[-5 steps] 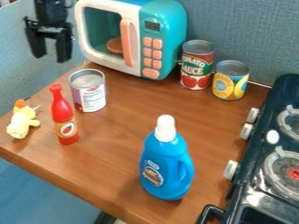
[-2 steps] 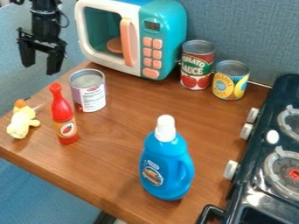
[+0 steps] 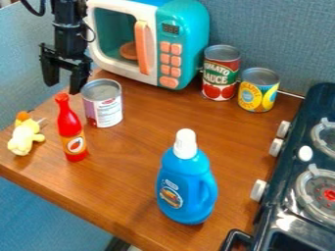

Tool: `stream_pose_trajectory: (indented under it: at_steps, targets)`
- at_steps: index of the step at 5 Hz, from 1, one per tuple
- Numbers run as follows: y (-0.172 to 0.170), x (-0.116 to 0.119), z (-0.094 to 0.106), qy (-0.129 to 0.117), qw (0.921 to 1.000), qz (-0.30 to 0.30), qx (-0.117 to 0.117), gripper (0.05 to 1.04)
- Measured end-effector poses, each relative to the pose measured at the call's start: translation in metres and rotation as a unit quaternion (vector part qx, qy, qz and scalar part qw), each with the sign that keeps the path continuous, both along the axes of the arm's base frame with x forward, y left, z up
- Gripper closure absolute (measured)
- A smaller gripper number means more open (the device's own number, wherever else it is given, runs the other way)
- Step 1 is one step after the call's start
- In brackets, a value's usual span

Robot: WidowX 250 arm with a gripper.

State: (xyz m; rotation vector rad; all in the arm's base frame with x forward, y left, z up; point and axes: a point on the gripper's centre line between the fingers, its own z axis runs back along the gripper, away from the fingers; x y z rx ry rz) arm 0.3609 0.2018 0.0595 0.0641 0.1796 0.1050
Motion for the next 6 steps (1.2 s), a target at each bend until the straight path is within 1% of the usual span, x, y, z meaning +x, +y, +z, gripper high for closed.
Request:
stream_pose_trajectory:
  at_steps: [1, 2, 3, 4, 5, 6]
  targets:
    - [-0.014, -0.001, -0.009, 0.018, 0.9993, -0.021, -0.026, 0.083]
    - [-0.047, -0.014, -0.02, 0.04, 0.9953, -0.056, -0.069, 0.086]
    - [-0.092, -0.032, -0.02, 0.057, 0.9881, -0.112, -0.088, 0.085]
    - [-0.133, -0.038, -0.018, 0.06, 0.9818, -0.155, -0.092, 0.084]
    - [-0.146, -0.037, -0.018, 0.058, 0.9808, -0.161, -0.094, 0.085]
    - [-0.152, -0.035, -0.018, 0.057, 0.9815, -0.158, -0.091, 0.084]
